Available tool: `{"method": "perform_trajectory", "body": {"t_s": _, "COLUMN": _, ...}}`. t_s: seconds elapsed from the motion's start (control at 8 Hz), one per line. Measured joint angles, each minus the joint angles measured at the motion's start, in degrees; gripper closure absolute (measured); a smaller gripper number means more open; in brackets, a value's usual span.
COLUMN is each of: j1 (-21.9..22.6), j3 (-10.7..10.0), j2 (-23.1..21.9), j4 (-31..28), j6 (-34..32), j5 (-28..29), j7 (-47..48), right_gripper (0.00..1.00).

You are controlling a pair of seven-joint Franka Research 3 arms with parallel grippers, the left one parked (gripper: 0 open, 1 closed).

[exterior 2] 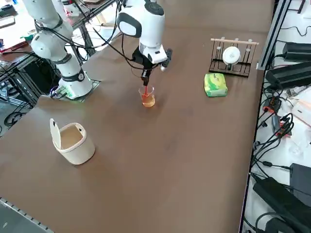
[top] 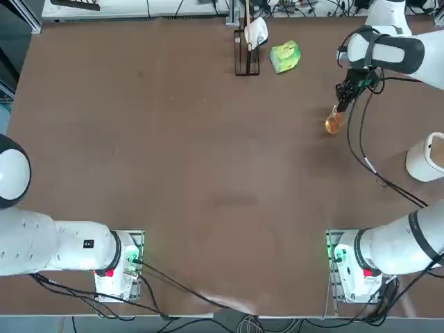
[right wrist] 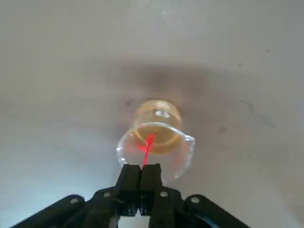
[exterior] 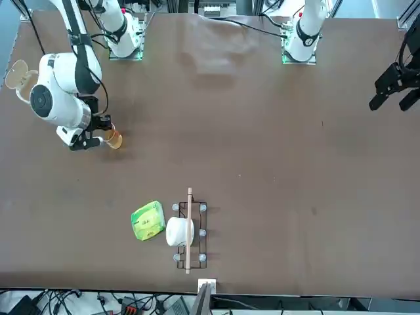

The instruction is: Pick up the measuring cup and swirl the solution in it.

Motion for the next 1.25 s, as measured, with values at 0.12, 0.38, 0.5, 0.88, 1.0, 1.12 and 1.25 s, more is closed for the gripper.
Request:
{"method": "perform_trajectory", "body": {"t_s": 0.12, "j1": -0.79, "j3": -0.03, "j2": 0.00, "j4": 0.00, "j6": 0.10, "j5": -0.20, "j7": -0.74, "right_gripper": 0.98}}
{"method": "perform_trajectory", "body": {"t_s": 0.38, "j1": -1.00, "j3": 0.00, "j2": 0.00, "j4": 0.14, "j6": 1.12, "j5": -0.27, "j7": -0.84, "right_gripper": 0.98}}
{"method": "perform_trajectory", "body": {"t_s": 0.5, "j1": -0.93, "j3": 0.07, "j2": 0.04, "j4": 0.20, "j6": 1.76, "j5": -0.27, "j7": -0.46, "right_gripper": 0.98}}
{"method": "perform_trajectory", "body": {"t_s": 0.88, "j1": -0.73, "j3": 0.18, "j2": 0.58, "j4": 0.55, "j6": 2.92, "j5": -0.27, "j7": 0.87, "right_gripper": 0.98}}
{"method": "perform_trajectory", "body": {"t_s": 1.0, "j1": -0.70, "j3": 0.29, "j2": 0.61, "j4": 1.02, "j6": 2.94, "j5": -0.27, "j7": 1.15, "right_gripper": 0.98}}
{"method": "perform_trajectory", "body": {"t_s": 1.12, "j1": -0.37, "j3": 0.47, "j2": 0.61, "j4": 1.48, "j6": 2.94, "j5": -0.34, "j7": 1.99, "right_gripper": 0.98}}
{"method": "perform_trajectory", "body": {"t_s": 1.25, "j1": 0.47, "j3": 0.67, "j2": 0.61, "j4": 1.76, "j6": 2.93, "j5": -1.16, "j7": 3.74, "right_gripper": 0.98}}
